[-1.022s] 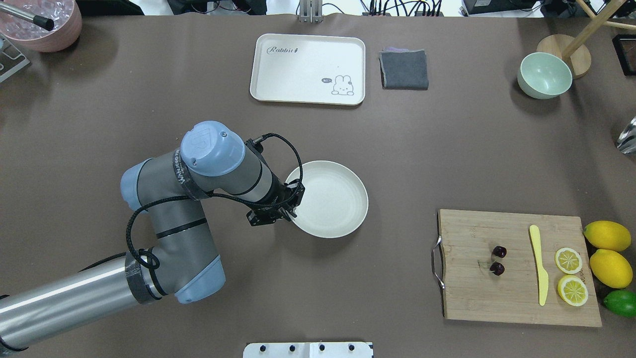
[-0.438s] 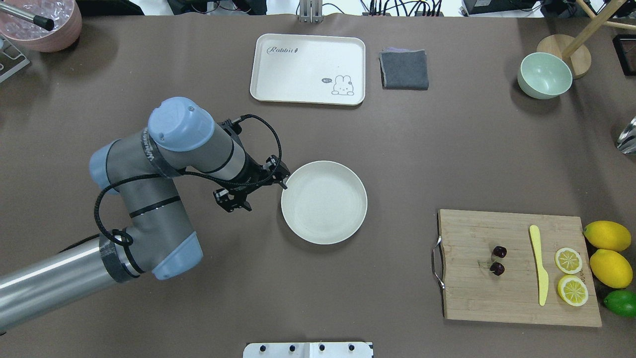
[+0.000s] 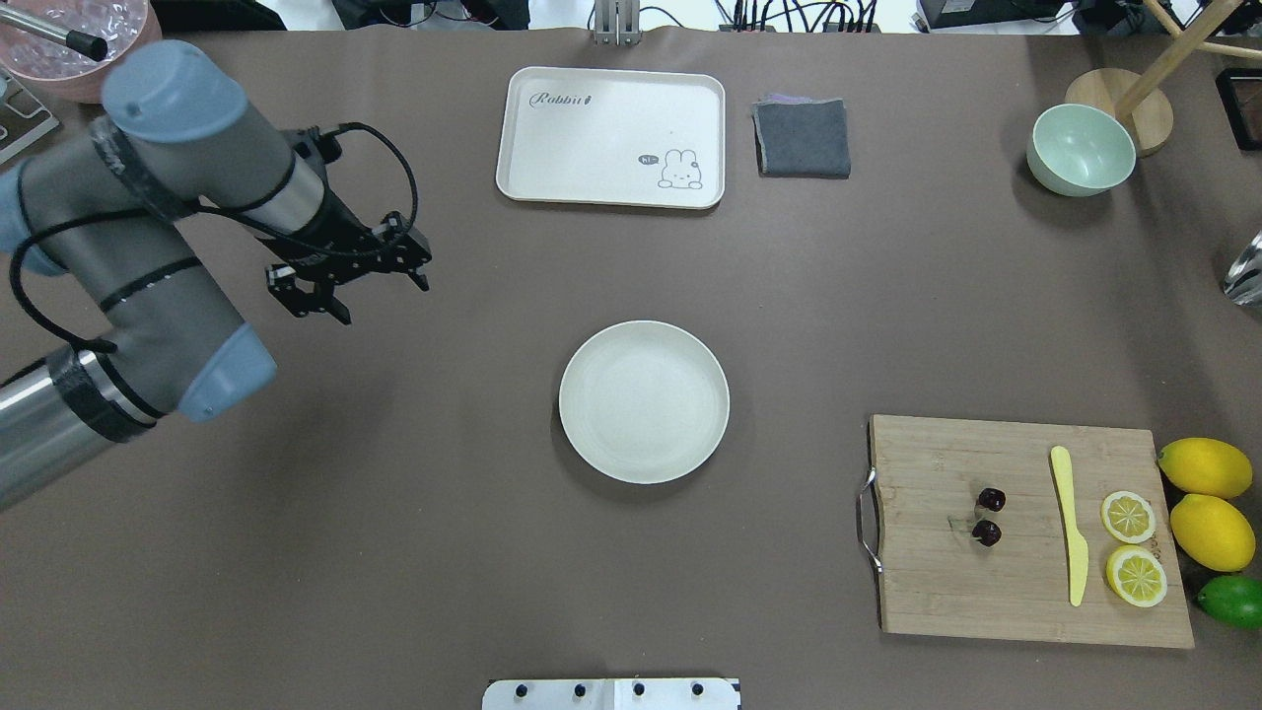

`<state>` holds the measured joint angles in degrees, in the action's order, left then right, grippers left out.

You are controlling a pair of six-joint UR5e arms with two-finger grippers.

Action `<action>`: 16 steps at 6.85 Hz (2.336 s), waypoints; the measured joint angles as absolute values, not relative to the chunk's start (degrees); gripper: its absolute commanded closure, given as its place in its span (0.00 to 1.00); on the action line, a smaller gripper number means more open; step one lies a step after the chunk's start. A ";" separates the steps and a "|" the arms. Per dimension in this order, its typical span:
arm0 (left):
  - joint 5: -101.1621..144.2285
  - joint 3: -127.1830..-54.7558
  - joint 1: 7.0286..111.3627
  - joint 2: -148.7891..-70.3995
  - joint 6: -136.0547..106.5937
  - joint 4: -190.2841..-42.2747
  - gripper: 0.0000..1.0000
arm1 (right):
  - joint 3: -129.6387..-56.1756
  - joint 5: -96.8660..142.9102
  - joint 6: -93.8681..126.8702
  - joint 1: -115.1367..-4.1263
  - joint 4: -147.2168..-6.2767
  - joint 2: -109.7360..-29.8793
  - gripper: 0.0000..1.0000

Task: Place red cherry on plate

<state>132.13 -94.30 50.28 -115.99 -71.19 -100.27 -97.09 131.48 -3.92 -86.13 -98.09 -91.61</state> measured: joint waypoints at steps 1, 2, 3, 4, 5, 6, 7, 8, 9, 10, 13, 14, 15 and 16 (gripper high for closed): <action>132.77 -94.96 53.77 -112.77 -59.16 -97.27 0.01 | -97.17 131.81 -3.86 -86.11 -98.85 -91.56 0.00; 133.05 -95.19 57.27 -109.41 -47.60 -95.40 0.01 | -97.17 132.04 -3.81 -86.08 -99.23 -91.45 0.00; 133.52 -95.30 61.20 -106.81 -37.38 -93.20 0.01 | -97.21 132.22 -3.74 -86.06 -99.41 -91.39 0.00; 134.39 -95.30 65.61 -105.21 -28.26 -90.27 0.01 | -97.30 132.33 -3.66 -86.05 -99.47 -91.41 0.00; 135.08 -94.96 69.99 -103.73 -17.95 -87.46 0.01 | -97.38 132.43 -3.62 -86.05 -99.50 -91.43 0.00; 135.25 -94.27 73.19 -102.70 -9.65 -85.70 0.01 | -97.40 132.62 -3.61 -86.05 -99.63 -91.43 0.00; 135.26 -92.87 75.66 -101.87 -3.45 -84.87 0.01 | -97.43 132.89 -3.61 -86.01 -99.82 -91.42 0.00; 135.31 -91.16 77.23 -101.41 0.30 -84.56 0.01 | -97.43 133.01 -3.60 -85.98 -100.07 -91.41 0.00; 135.36 -90.23 77.89 -101.22 1.70 -84.44 0.01 | -97.52 133.09 -3.61 -85.76 -100.70 -91.27 0.00; 135.39 -89.85 78.13 -101.10 2.19 -84.40 0.01 | -98.44 133.29 -3.52 -85.08 -101.49 -91.06 0.00; 135.35 -89.68 78.19 -100.99 2.07 -84.37 0.01 | -105.40 140.10 8.42 -82.73 -102.79 -90.91 0.00; 135.35 -89.64 78.12 -101.00 1.95 -84.37 0.01 | -108.47 141.10 12.87 -80.37 -102.97 -90.92 0.00; 135.37 -89.64 78.05 -101.09 1.82 -84.38 0.01 | -110.96 141.46 18.14 -76.86 -102.57 -90.91 0.00; 135.41 -89.64 77.93 -101.18 1.39 -84.39 0.01 | -112.32 141.86 22.02 -73.20 -101.86 -90.91 0.00</action>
